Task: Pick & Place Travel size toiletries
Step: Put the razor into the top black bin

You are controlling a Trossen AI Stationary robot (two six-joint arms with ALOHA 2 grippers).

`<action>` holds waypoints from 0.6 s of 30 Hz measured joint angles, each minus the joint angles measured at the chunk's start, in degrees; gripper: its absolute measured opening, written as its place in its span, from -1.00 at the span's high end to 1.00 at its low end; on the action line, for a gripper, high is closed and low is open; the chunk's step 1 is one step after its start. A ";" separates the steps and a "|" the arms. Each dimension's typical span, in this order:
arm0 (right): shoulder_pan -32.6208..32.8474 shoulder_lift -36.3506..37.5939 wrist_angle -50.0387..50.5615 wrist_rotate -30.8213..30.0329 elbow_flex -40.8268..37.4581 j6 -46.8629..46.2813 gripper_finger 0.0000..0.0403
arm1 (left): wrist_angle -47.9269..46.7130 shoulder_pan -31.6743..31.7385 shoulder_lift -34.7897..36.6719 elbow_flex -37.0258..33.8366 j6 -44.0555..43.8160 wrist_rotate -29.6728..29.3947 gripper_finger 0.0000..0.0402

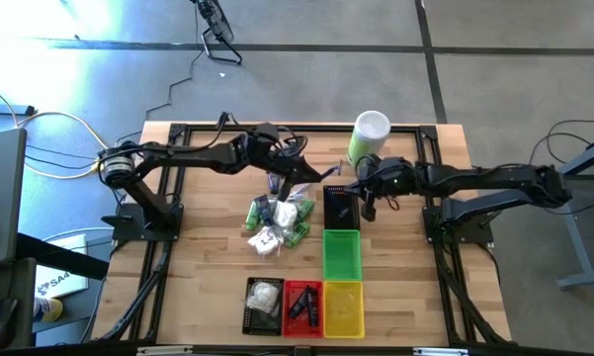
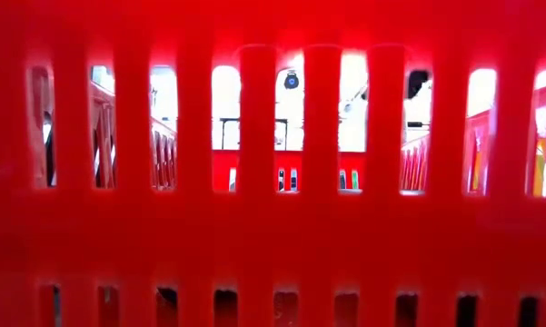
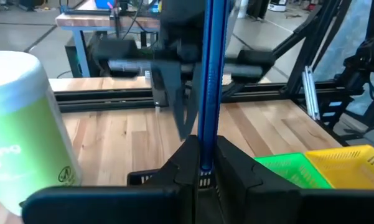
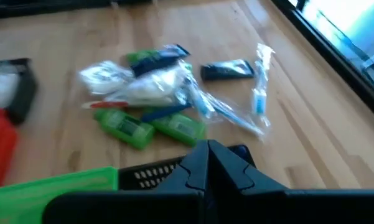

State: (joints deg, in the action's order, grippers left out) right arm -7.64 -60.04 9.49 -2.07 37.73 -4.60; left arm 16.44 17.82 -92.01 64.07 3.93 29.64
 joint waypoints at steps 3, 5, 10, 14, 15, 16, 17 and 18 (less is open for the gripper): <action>0.00 2.04 -5.07 -3.95 -5.49 -3.22 0.99 | -0.39 0.83 0.00 -0.02 -0.82 0.27 0.85; -0.02 3.91 -11.90 -5.48 -9.24 -5.34 0.99 | -0.56 1.47 0.00 -0.02 -1.14 0.27 0.85; -0.31 7.01 -38.98 -5.19 -19.70 -4.28 0.99 | -0.32 1.35 0.00 -0.02 -1.19 0.31 0.85; -2.30 6.48 -56.32 -3.09 -26.04 -3.25 0.99 | 0.10 1.29 0.00 -0.02 -1.20 0.38 0.85; -2.72 6.06 -57.76 -2.42 -26.58 -3.21 0.99 | 0.12 1.29 0.00 -0.02 -1.21 0.36 0.85; -3.01 5.78 -58.29 -2.04 -26.81 -3.21 0.99 | 0.10 1.29 0.00 -0.02 -1.21 0.30 0.85; -3.22 5.46 -58.44 -1.76 -26.81 -3.37 0.99 | 0.10 1.29 0.00 -0.02 -1.21 0.19 0.85; -3.34 5.04 -58.96 -1.23 -26.81 -3.83 0.99 | 0.10 1.29 0.00 -0.02 -1.21 0.18 0.85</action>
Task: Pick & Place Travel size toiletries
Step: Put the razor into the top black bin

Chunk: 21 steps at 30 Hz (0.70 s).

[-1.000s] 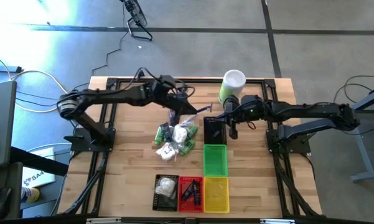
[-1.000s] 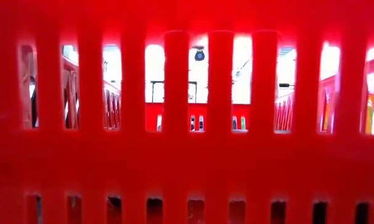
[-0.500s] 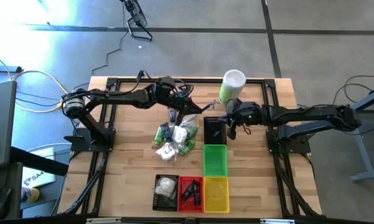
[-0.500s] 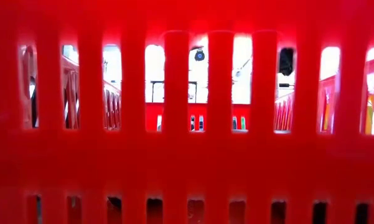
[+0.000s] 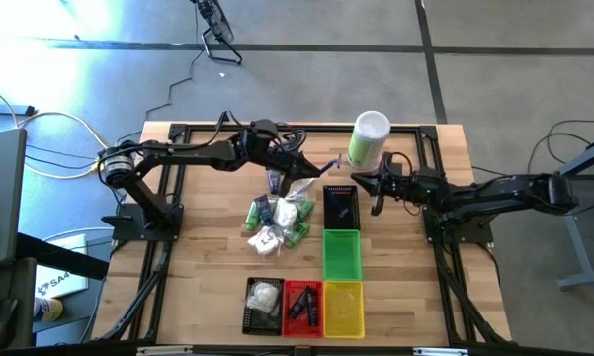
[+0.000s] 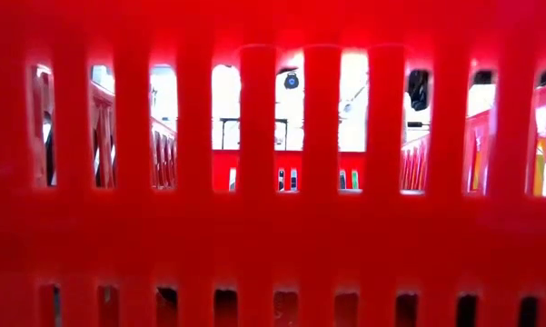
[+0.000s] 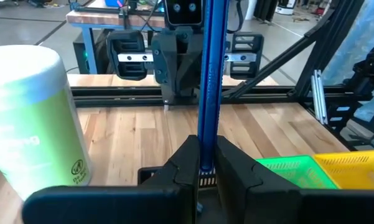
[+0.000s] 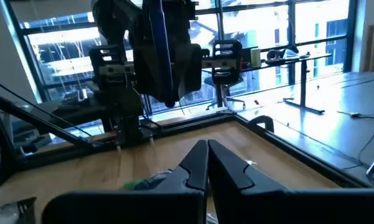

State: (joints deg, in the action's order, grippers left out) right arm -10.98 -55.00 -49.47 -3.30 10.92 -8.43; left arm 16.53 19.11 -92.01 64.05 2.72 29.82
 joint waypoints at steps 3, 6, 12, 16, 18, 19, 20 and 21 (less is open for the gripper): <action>0.06 -2.09 -4.06 0.88 0.00 -1.10 0.99 | 0.00 0.00 0.00 0.00 0.00 -0.02 0.85; 0.69 -4.28 -8.25 0.88 0.00 -0.42 0.97 | -0.02 0.00 0.00 0.00 -0.02 -0.07 0.85; 1.24 -7.47 -10.37 3.64 0.95 -0.53 0.63 | -0.11 0.00 -0.02 0.00 -0.04 -0.17 0.85; 1.39 -9.70 -10.38 4.73 3.05 -0.20 0.33 | -0.15 0.00 -0.02 0.00 -0.06 -0.17 0.85; 1.39 -11.17 -10.36 4.70 4.79 0.95 0.23 | -0.20 0.00 -0.02 0.00 -0.07 -0.20 0.84; 1.39 -12.13 -10.41 4.73 5.83 1.34 0.19 | -0.21 0.00 -0.02 0.00 -0.07 -0.20 0.84; 1.39 -13.16 -10.41 4.75 6.88 1.89 0.16 | -0.25 0.00 -0.03 0.00 -0.07 -0.20 0.84; 1.39 -14.18 -10.39 4.74 7.87 2.42 0.14 | -0.37 0.00 -0.04 0.00 -0.09 -0.22 0.84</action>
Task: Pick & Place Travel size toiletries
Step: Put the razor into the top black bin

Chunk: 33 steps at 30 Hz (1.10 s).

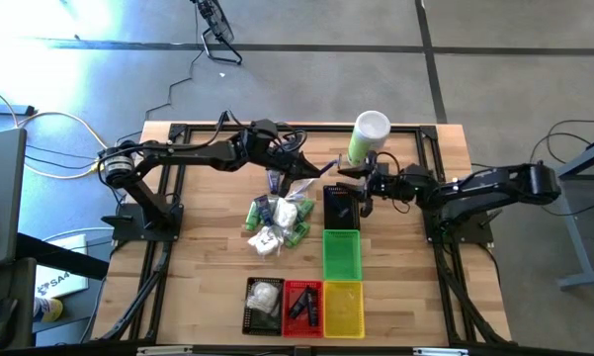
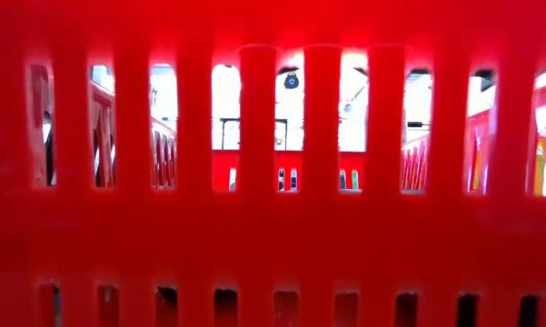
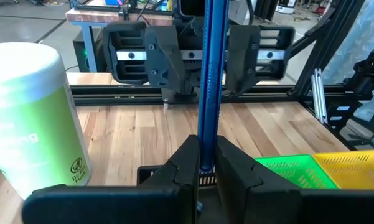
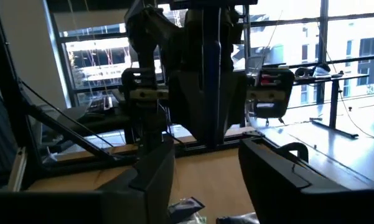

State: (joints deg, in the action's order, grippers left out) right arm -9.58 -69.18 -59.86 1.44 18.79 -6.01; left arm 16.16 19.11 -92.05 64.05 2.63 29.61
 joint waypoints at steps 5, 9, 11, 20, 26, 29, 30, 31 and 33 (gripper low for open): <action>-0.01 -4.34 0.00 -0.01 4.85 1.85 0.11 | -0.20 0.00 0.00 0.00 0.00 -0.03 0.84; -0.20 -7.00 0.01 0.01 7.51 2.26 0.12 | -0.35 0.00 0.00 0.00 0.00 -0.07 0.84; -0.20 -7.86 0.01 0.01 8.29 2.73 0.13 | -0.61 0.00 0.00 0.00 -0.01 -0.07 0.84; -0.20 -8.23 -1.89 0.01 9.42 2.87 0.30 | -0.90 0.00 0.00 0.00 0.00 -0.09 0.84; -0.20 -8.23 -2.00 0.01 9.42 2.86 0.55 | -0.90 0.00 0.00 0.00 0.00 -0.09 0.84; -0.20 -8.23 -1.99 0.00 9.42 2.85 0.65 | -0.90 -0.02 0.00 0.00 0.02 -0.04 0.84; -0.20 -8.23 -1.98 -0.01 9.40 2.85 0.68 | -0.91 -0.02 0.00 0.00 0.01 -0.02 0.84; -0.20 -8.23 -1.98 -0.01 9.40 2.85 0.71 | -0.90 -0.02 0.00 0.00 0.02 -0.02 0.84; -0.20 -8.23 -1.96 -0.03 9.40 2.85 0.75 | -0.92 -0.02 0.00 0.00 0.00 0.00 0.84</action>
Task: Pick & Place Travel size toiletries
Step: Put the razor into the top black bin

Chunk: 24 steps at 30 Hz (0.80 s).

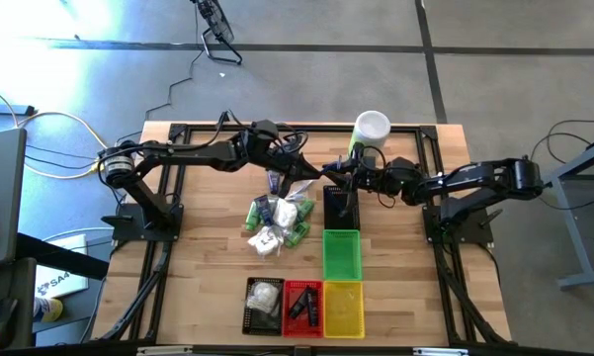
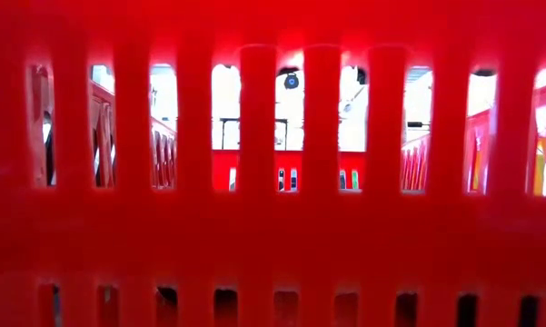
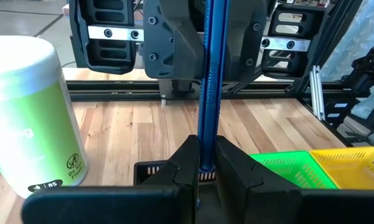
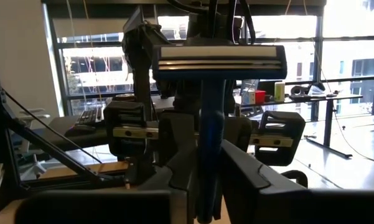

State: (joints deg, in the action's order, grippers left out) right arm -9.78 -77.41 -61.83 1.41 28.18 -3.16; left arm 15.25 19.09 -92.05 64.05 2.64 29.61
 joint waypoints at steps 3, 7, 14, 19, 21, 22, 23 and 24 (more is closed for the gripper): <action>0.00 0.00 0.05 -0.02 0.00 0.02 0.79 | 0.00 0.00 0.00 0.00 0.00 0.00 0.84; 0.00 0.00 0.09 0.00 0.00 0.02 0.80 | -0.02 0.00 0.00 0.00 0.00 0.00 0.84; 0.00 0.00 0.33 0.02 -0.02 0.00 0.81 | -0.42 0.00 0.00 0.00 0.00 -0.02 0.82; 0.02 0.02 0.56 0.09 -0.04 -0.20 0.81 | -0.42 0.02 0.00 0.00 0.04 -0.34 0.58; 0.02 0.02 1.01 0.09 -0.07 -0.20 0.81 | -0.44 0.00 0.00 0.00 0.04 -1.29 0.46; 0.02 0.02 1.22 0.09 -0.07 -0.20 0.81 | -0.44 0.02 0.00 0.00 0.04 -1.40 0.41; 0.02 0.02 1.38 0.05 -0.07 -0.20 0.82 | -0.44 0.07 0.00 0.00 0.04 -1.42 0.37; 0.04 0.02 1.51 -0.10 -0.07 -0.21 0.81 | -0.46 0.17 0.10 0.00 0.04 -1.42 0.35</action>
State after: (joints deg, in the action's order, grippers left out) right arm -9.74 -77.38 -60.31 1.31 28.12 -3.37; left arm 14.79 19.26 -91.95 64.05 2.68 28.18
